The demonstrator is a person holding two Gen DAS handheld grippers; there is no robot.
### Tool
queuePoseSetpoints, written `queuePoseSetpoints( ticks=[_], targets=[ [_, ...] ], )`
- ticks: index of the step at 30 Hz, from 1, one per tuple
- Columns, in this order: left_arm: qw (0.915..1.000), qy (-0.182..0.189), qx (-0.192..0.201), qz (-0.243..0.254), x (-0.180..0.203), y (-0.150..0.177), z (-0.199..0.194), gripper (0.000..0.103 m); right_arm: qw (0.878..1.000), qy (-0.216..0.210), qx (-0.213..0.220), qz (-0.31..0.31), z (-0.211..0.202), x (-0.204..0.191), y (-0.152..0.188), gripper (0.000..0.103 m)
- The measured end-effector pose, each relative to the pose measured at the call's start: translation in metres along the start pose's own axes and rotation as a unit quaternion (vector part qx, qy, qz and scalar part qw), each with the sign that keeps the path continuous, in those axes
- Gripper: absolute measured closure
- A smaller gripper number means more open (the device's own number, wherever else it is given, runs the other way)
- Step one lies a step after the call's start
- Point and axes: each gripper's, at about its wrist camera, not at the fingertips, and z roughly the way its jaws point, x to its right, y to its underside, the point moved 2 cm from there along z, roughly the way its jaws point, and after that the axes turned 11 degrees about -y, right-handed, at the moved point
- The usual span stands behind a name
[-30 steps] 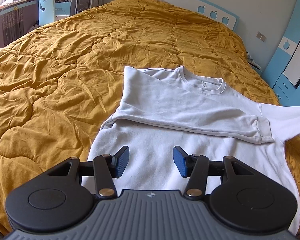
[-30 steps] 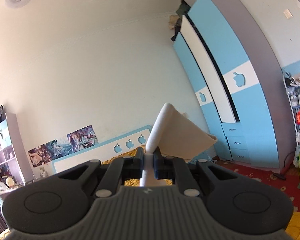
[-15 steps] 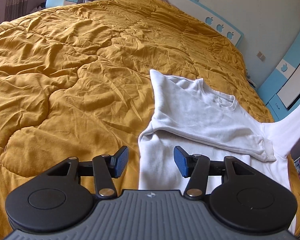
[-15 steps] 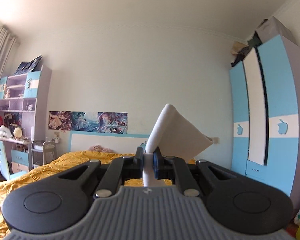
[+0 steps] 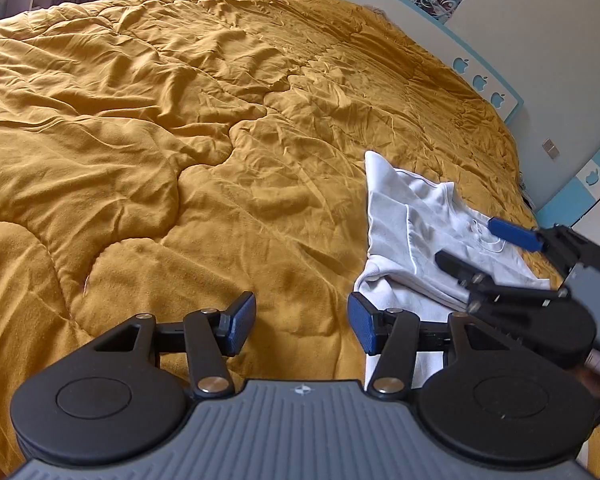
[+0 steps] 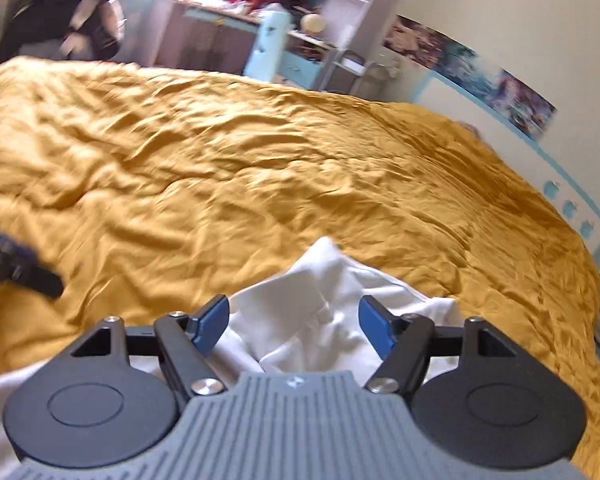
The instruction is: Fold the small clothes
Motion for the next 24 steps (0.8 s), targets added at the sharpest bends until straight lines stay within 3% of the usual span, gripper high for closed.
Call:
queuePoseSetpoints(
  ticks=[3,6,13,19,24],
  targets=[
    [0.9999,-0.007,0.002,0.008,0.004,0.002,0.001,0.042,0.999,-0.027,-0.009,-0.041,-0.002,-0.037,0.022,0.035],
    [0.9998,-0.013,-0.002,0.013,0.009,0.004,0.004,0.041,1.000,-0.029,-0.004,0.001,-0.017,-0.035,0.028,0.031],
    [0.9997,-0.009,-0.002,0.023,0.022,0.005,0.003,0.041,0.991,0.031,0.033,0.125,-0.087,0.023,0.055,0.026],
    [0.9992,-0.012,0.000,0.039,0.033,0.011,0.003,0.041,0.965,0.105,0.051,0.234,-0.149,0.074,0.100,0.024],
    [0.9982,-0.014,0.006,0.058,0.041,0.018,0.000,0.041,0.943,0.167,0.062,0.282,-0.194,0.102,0.139,0.022]
  ],
)
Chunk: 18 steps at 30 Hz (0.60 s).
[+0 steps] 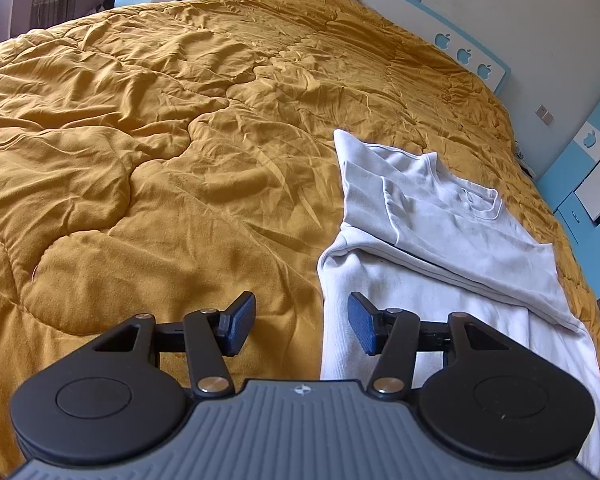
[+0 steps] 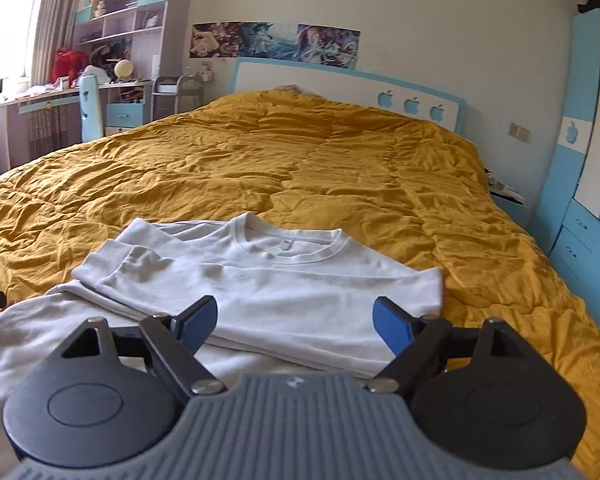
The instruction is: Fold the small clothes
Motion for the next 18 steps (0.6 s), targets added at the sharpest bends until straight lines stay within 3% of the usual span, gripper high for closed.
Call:
queuePoseSetpoints(
  ticks=[8,13,18],
  targets=[
    [0.9957,0.015,0.059,0.070,0.025,0.013,-0.009,0.041,0.993,0.072,-0.004,0.088,-0.033,0.081,0.027,0.022],
    [0.9926,0.040,0.068,0.092,0.041,0.021,-0.007,0.040,0.994,0.089,-0.031,0.059,-0.027,0.105,0.049,0.027],
    [0.9926,0.011,0.064,0.103,0.050,0.028,0.010,0.040,0.993,0.087,-0.073,0.025,0.008,0.110,0.076,0.034]
  ],
)
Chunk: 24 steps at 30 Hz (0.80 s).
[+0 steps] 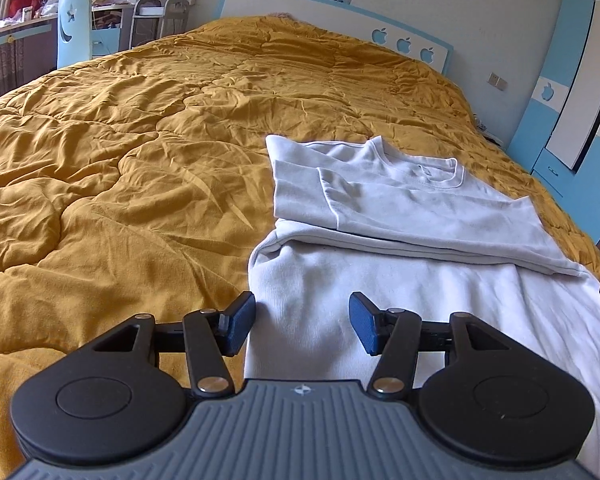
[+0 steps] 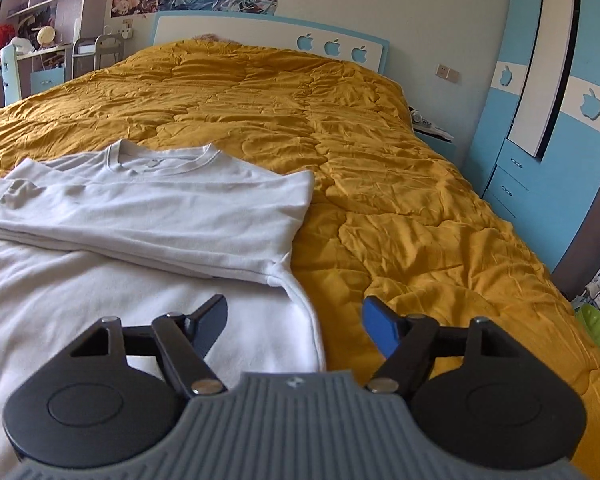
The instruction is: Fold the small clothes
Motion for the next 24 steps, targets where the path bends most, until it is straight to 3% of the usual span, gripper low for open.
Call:
queuePoseSetpoints(
  ticks=[4,6,8,11,13,14,16,18,21,24],
  targets=[
    [0.9996,-0.009,0.006,0.027,0.007,0.008,0.006,0.033,0.995,0.055,0.012,-0.085,0.030,-0.012,0.008,0.045],
    [0.9993,-0.011,0.009,0.035,0.009,0.010,0.008,0.030,0.992,0.054,-0.001,-0.118,0.048,-0.017,0.007,0.048],
    [0.9994,-0.011,0.006,0.032,0.009,0.012,0.012,0.029,0.984,0.060,-0.012,-0.169,0.067,-0.025,0.007,0.052],
    [0.9999,-0.005,-0.001,0.016,0.006,0.012,0.017,0.028,0.959,0.092,-0.006,-0.268,0.088,-0.040,0.006,0.056],
    [0.9999,-0.004,-0.004,0.012,0.005,0.012,0.020,0.027,0.951,0.098,-0.001,-0.292,0.096,-0.043,0.005,0.058],
    [0.9999,-0.005,-0.004,0.013,0.005,0.012,0.022,0.026,0.951,0.090,-0.001,-0.295,0.100,-0.043,0.005,0.062],
    [0.9998,-0.009,-0.003,0.019,0.007,0.013,0.024,0.026,0.952,0.084,-0.015,-0.293,0.107,-0.043,0.008,0.096],
    [0.9997,-0.011,-0.003,0.022,0.008,0.013,0.026,0.025,0.954,0.098,-0.004,-0.284,0.107,-0.041,0.012,0.097],
    [0.9998,-0.008,-0.005,0.018,0.006,0.013,0.027,0.025,0.971,0.119,0.023,-0.206,0.102,-0.025,0.011,0.099],
    [0.9999,-0.002,-0.007,0.011,0.004,0.012,0.028,0.025,0.989,0.095,0.028,-0.109,0.099,0.001,0.004,0.100]
  ],
)
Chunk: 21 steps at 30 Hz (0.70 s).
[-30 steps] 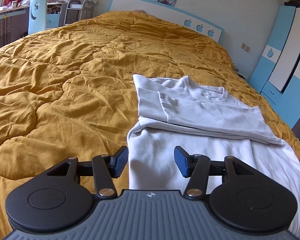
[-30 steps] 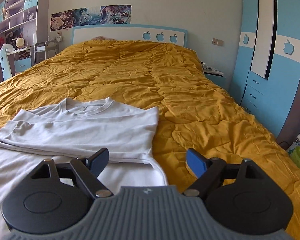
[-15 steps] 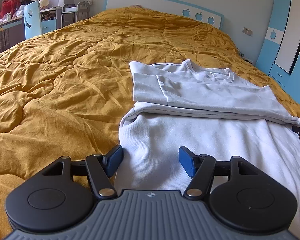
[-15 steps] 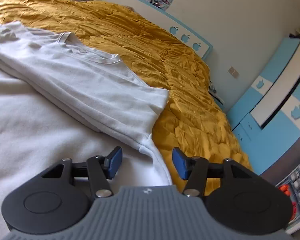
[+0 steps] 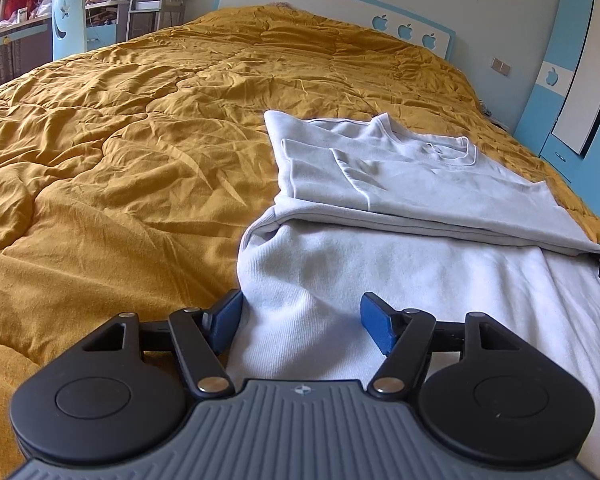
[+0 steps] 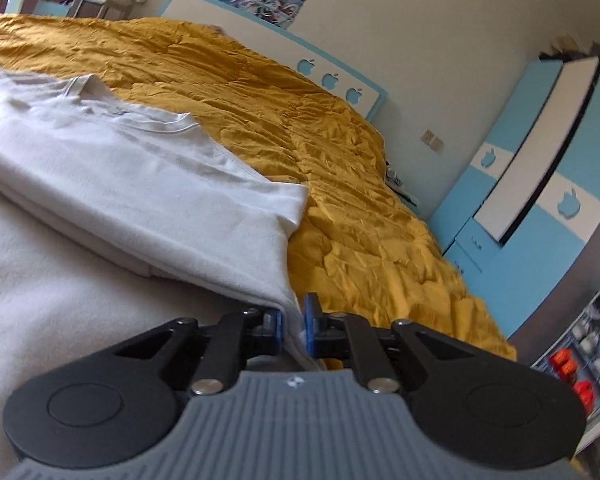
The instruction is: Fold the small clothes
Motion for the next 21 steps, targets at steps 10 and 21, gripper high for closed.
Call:
queuePoseSetpoints(
  ticks=[10,21],
  targets=[
    [1.0000,0.002,-0.001,-0.003,-0.001,0.000,0.000,0.025,0.992,-0.048,-0.012,0.119,0.005,0.024,0.008,0.078],
    [0.9972,-0.008,0.028,-0.069,-0.018,-0.009,-0.021,0.036,0.924,-0.060,0.126,0.355,-0.094,0.081,0.036,0.057]
  ],
)
